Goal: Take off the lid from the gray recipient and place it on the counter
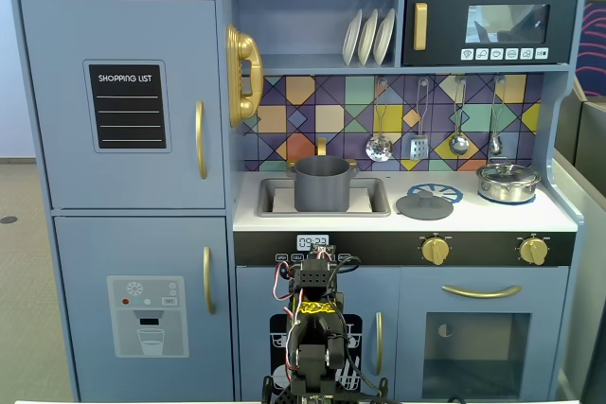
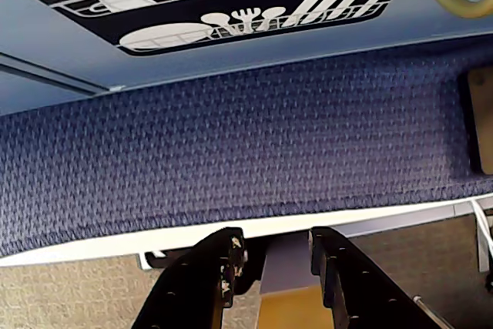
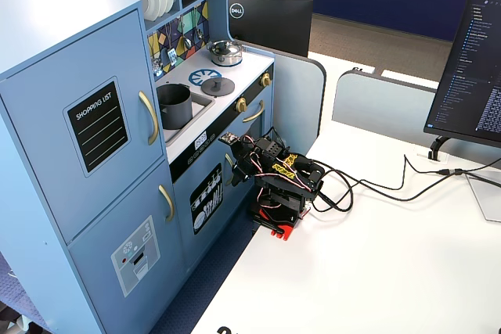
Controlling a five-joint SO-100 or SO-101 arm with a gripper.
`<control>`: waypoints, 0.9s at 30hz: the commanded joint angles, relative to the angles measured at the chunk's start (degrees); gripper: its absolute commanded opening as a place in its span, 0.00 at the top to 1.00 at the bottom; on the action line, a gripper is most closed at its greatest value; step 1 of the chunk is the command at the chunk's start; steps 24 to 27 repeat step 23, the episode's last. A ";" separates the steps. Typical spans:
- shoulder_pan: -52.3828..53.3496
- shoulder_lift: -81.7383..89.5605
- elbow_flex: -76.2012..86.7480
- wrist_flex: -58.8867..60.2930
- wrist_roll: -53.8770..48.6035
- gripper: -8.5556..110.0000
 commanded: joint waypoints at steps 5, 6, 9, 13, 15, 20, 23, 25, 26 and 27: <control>-0.53 -0.35 1.41 9.40 0.00 0.91; -0.44 -0.35 1.41 9.40 0.00 0.90; -0.35 -0.35 1.41 9.40 0.00 0.90; -0.35 -0.35 1.41 9.40 0.00 0.90; -0.35 -0.35 1.41 9.40 0.00 0.90; -0.35 -0.35 1.41 9.40 0.00 0.90; -0.35 -0.35 1.41 9.40 0.00 0.90; -0.35 -0.35 1.41 9.40 0.00 0.90; -0.35 -0.35 1.41 9.40 0.00 0.90; -0.35 -0.35 1.41 9.40 0.00 0.90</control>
